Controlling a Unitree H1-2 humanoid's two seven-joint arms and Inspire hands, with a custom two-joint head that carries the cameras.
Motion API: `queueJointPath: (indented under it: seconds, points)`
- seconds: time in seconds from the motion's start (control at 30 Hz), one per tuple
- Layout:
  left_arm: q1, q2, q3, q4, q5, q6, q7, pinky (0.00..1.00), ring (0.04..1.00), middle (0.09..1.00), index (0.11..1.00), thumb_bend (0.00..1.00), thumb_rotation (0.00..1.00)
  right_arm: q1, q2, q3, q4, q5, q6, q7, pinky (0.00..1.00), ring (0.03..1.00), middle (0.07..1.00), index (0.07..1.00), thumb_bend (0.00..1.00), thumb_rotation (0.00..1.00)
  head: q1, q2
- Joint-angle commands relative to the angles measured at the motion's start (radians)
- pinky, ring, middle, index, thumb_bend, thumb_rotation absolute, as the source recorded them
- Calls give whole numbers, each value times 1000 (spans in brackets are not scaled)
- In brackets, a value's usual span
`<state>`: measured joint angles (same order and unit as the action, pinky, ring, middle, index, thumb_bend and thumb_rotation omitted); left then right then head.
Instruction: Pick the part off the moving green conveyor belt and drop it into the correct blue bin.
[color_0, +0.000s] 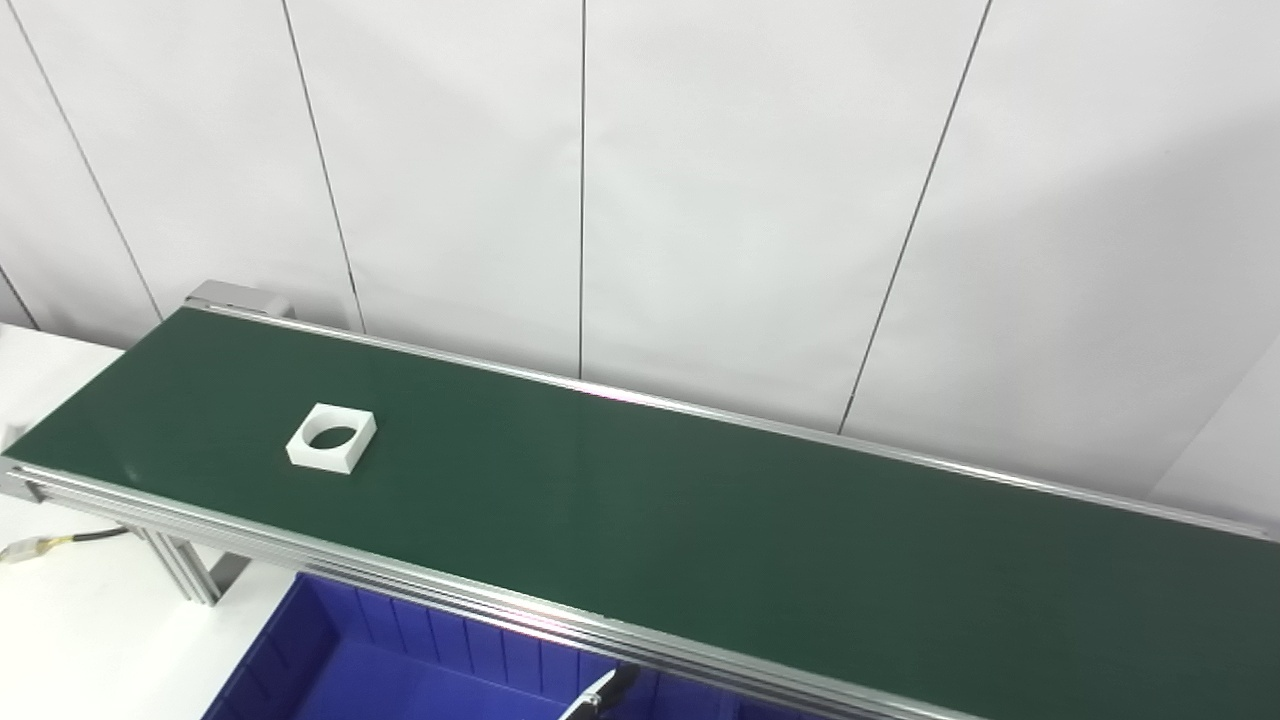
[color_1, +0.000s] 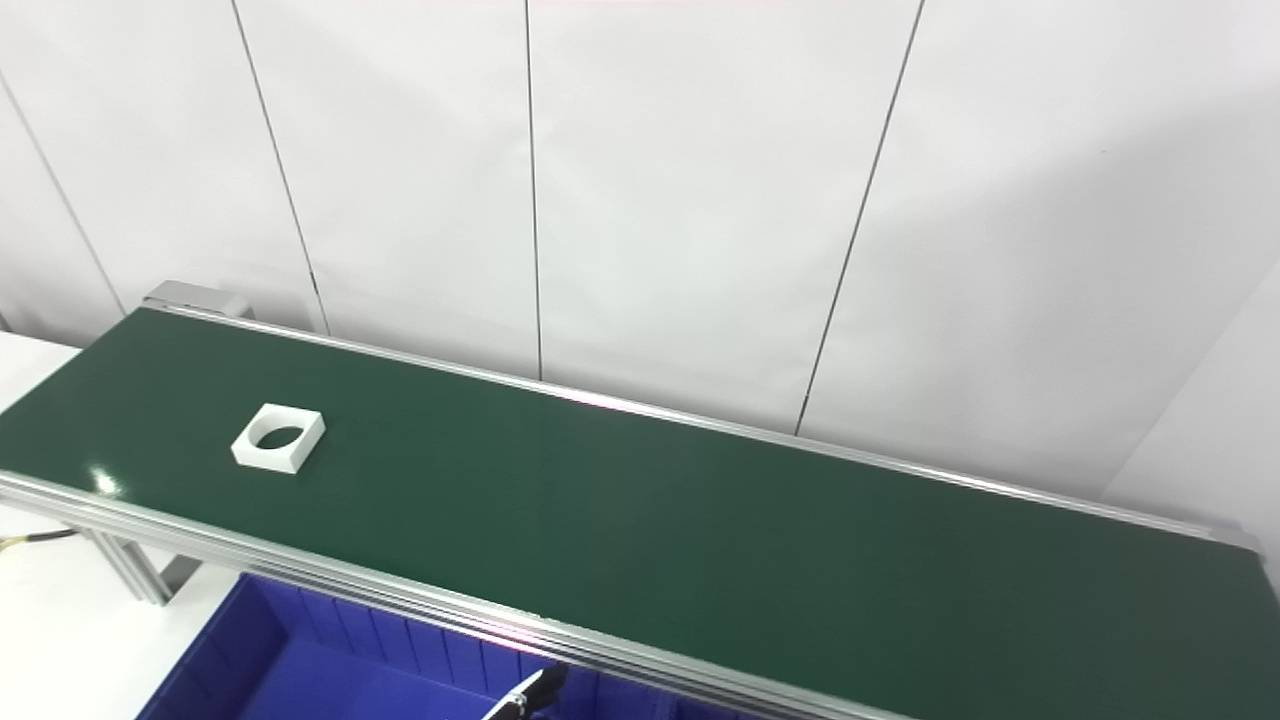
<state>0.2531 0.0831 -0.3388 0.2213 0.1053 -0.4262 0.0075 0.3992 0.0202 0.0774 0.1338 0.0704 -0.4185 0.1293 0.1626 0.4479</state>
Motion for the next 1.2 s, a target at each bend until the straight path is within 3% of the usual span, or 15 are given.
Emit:
queueJointPath:
  seconds: [0.0,0.2,0.37,0.57,0.7,1.07,1.17]
  points:
    - [-18,0,-8,-10,-6,-44,16,905,960,958,922,792,814,-4,11,-6,-17,12,-51,29,1000,1000,1000,1000,548,872,0,1]
    - [-28,8,-23,-10,-3,-44,36,904,955,948,915,791,807,-8,25,-32,-8,35,-51,69,1000,1000,1000,1000,483,876,15,-16]
    - [-34,17,-43,-17,10,-44,69,885,943,940,907,796,818,-9,33,-43,-5,11,-51,61,1000,1000,1000,1000,499,909,16,-18]
    - [-17,22,-58,-83,-7,-44,81,861,927,930,902,785,777,-17,39,-61,11,22,-51,93,1000,1000,1000,1000,460,927,22,-24]
    - [2,15,-55,-182,-28,-44,65,858,925,938,907,854,805,-21,42,-73,20,37,-51,119,1000,1000,1000,1000,420,918,27,-26]
    - [11,-15,19,-339,-143,-44,-41,861,920,938,902,800,711,-24,58,-93,22,16,-51,114,1000,1000,1000,1000,412,929,26,-22]
    - [-7,-39,70,-374,-116,-44,-23,839,899,917,891,766,706,-25,57,-93,27,25,-51,118,1000,1000,1000,1000,443,930,23,-20]
